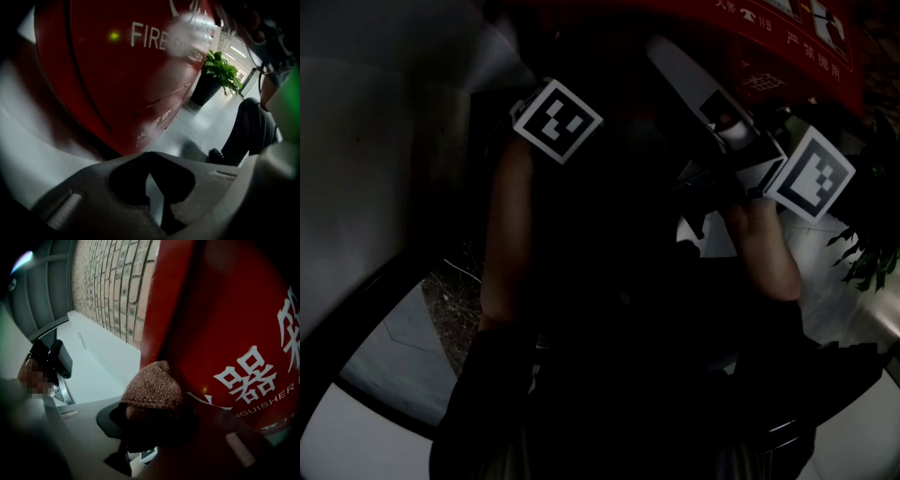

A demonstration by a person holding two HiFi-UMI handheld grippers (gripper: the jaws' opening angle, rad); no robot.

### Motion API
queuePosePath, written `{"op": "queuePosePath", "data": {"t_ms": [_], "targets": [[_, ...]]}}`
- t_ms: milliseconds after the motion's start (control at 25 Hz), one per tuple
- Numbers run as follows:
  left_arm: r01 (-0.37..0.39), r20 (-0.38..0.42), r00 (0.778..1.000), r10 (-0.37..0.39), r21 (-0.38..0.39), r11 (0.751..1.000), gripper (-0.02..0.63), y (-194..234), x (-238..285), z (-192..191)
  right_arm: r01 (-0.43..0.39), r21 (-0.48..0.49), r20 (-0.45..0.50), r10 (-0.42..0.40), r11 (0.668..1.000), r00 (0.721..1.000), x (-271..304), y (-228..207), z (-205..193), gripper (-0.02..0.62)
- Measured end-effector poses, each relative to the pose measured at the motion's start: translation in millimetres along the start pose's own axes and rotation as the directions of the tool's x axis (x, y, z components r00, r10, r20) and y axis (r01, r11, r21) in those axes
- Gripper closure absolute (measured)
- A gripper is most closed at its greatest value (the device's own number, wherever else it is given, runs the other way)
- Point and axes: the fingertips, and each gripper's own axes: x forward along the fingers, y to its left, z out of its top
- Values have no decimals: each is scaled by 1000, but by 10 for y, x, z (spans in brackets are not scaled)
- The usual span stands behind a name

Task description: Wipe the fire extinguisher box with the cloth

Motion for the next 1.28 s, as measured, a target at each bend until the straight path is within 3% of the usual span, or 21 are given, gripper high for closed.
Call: {"op": "queuePosePath", "data": {"t_ms": [160,280,440,560,800,920,1040,1160,1280], "targets": [[-8,-17,1000,8,6,1000,603,17,19,-20,1,-36,-30,-2,999,1000,24,-30,-118,472],[-33,-36,999,32,-15,999,603,157,0,-108,34,-108,-116,-46,994,992,48,-120,-359,472],[-51,-62,997,46,-80,995,603,330,-8,-277,102,-251,-248,-166,962,954,15,-432,-736,471],[-66,-91,994,58,-90,994,603,361,-16,-370,141,-281,-316,-230,949,921,-6,-743,-1054,471],[-85,-87,993,77,-103,991,603,411,-62,-428,212,-228,-418,-292,950,860,-72,-1309,-1607,471],[-97,-90,992,89,-89,991,603,382,-111,-435,292,-113,-452,-310,950,836,-110,-1666,-1936,471],[-123,-75,990,116,-91,988,603,435,-167,-467,387,52,-447,-325,921,833,-92,-2076,-2281,470],[-81,-56,996,76,-91,993,603,326,-135,-427,448,82,-429,-374,890,822,0,-2450,-2519,470],[-50,-93,995,43,-81,995,603,246,-83,-505,492,109,-422,-408,864,810,91,-2745,-2692,471]]}}
